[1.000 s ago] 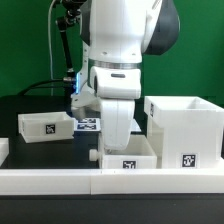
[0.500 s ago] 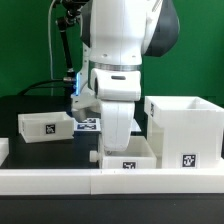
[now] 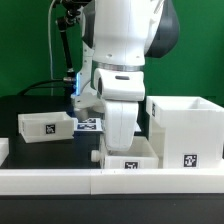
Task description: Assemble drawer
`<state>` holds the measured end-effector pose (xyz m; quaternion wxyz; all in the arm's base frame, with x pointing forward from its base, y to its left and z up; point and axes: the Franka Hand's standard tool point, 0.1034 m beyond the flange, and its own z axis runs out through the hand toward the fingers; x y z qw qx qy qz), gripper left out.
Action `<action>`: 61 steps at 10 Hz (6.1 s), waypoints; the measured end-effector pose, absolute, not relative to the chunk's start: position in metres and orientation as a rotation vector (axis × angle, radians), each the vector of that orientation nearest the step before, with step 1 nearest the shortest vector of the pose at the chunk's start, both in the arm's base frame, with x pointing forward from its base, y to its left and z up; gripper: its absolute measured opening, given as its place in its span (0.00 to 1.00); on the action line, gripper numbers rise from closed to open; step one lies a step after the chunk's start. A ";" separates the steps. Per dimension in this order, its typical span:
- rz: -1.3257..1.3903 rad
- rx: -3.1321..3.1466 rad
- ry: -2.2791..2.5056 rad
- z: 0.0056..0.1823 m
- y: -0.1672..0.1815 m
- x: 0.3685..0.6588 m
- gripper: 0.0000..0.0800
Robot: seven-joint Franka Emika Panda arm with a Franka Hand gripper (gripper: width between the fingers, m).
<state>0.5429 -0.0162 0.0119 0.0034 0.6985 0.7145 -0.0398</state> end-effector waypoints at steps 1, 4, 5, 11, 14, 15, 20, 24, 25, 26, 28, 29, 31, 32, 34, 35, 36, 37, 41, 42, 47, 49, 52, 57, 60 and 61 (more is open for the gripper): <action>-0.125 2.191 2.237 0.014 -0.017 0.545 0.05; -0.122 2.196 2.228 0.019 -0.020 0.548 0.05; -0.118 2.198 2.225 0.018 -0.021 0.545 0.05; -0.119 2.193 2.242 0.017 -0.013 0.540 0.05; -0.083 2.181 2.235 0.016 -0.011 0.544 0.05; -0.084 2.181 2.235 0.016 -0.011 0.544 0.05; -0.087 2.201 2.219 0.014 -0.008 0.543 0.05; -0.046 2.201 2.195 0.013 -0.004 0.547 0.05; -0.054 2.206 2.195 0.012 -0.006 0.545 0.05; -0.053 2.206 2.195 0.011 -0.005 0.544 0.05; -0.047 2.199 2.200 0.011 -0.003 0.544 0.05; -0.045 2.194 2.205 0.011 0.000 0.545 0.05; -0.043 2.188 2.209 0.011 0.007 0.546 0.05; -0.042 2.180 2.214 0.011 0.011 0.547 0.05; -0.046 2.159 2.226 0.012 0.013 0.548 0.05; -0.047 2.160 2.226 0.011 0.012 0.548 0.05; -0.047 2.161 2.225 0.011 0.012 0.548 0.05; -0.047 2.162 2.224 0.011 0.011 0.547 0.05; -0.065 2.180 2.208 0.030 0.013 0.549 0.70; -0.068 2.182 2.205 0.036 0.011 0.551 0.70; -0.093 2.065 2.320 0.054 -0.035 0.579 0.81; -0.096 2.069 2.315 0.049 -0.041 0.586 0.81; -0.096 2.068 2.325 0.048 -0.055 0.584 0.81; 0.046 2.189 2.429 0.034 -0.070 0.589 0.81; 0.061 2.214 2.422 0.032 -0.047 0.591 0.81; 0.063 2.221 2.418 0.031 -0.044 0.591 0.81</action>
Offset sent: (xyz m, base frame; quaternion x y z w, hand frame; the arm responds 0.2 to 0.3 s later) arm -0.0074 -0.0010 0.0153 -0.0018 0.0131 0.0164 0.9998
